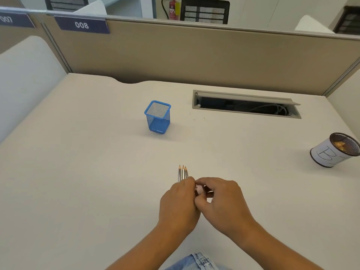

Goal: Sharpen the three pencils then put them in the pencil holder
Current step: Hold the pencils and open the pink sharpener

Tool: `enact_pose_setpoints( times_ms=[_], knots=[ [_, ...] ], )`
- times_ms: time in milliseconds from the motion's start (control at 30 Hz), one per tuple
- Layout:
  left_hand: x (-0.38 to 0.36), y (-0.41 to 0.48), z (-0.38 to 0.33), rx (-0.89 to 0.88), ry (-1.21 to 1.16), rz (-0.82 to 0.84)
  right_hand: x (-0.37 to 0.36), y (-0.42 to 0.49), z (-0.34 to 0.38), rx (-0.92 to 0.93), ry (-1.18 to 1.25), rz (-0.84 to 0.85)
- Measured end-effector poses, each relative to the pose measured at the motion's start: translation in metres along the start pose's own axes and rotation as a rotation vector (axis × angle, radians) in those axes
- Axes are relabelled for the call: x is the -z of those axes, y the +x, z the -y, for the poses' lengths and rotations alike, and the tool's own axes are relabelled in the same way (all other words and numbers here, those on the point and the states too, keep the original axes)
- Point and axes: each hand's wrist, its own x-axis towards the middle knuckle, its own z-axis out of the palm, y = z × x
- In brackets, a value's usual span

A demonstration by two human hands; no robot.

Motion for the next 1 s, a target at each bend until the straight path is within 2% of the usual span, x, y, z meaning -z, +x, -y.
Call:
enact_pose_setpoints(
  times_ms=[133, 733, 933, 1000],
  knots=[
    [0.002, -0.006, 0.005, 0.023, -0.017, -0.018, -0.006, 0.002, 0.01, -0.006, -0.059, 0.045],
    [0.017, -0.011, 0.01, 0.034, 0.067, 0.003, -0.007, 0.003, 0.028, -0.131, 0.006, 0.1],
    [0.023, -0.009, 0.016, 0.069, 0.0, -0.061, 0.005, 0.006, 0.025, -0.21, 0.28, 0.087],
    [0.024, -0.008, 0.019, 0.06, 0.001, -0.059, 0.011, 0.007, 0.022, -0.248, 0.337, 0.142]
  ],
)
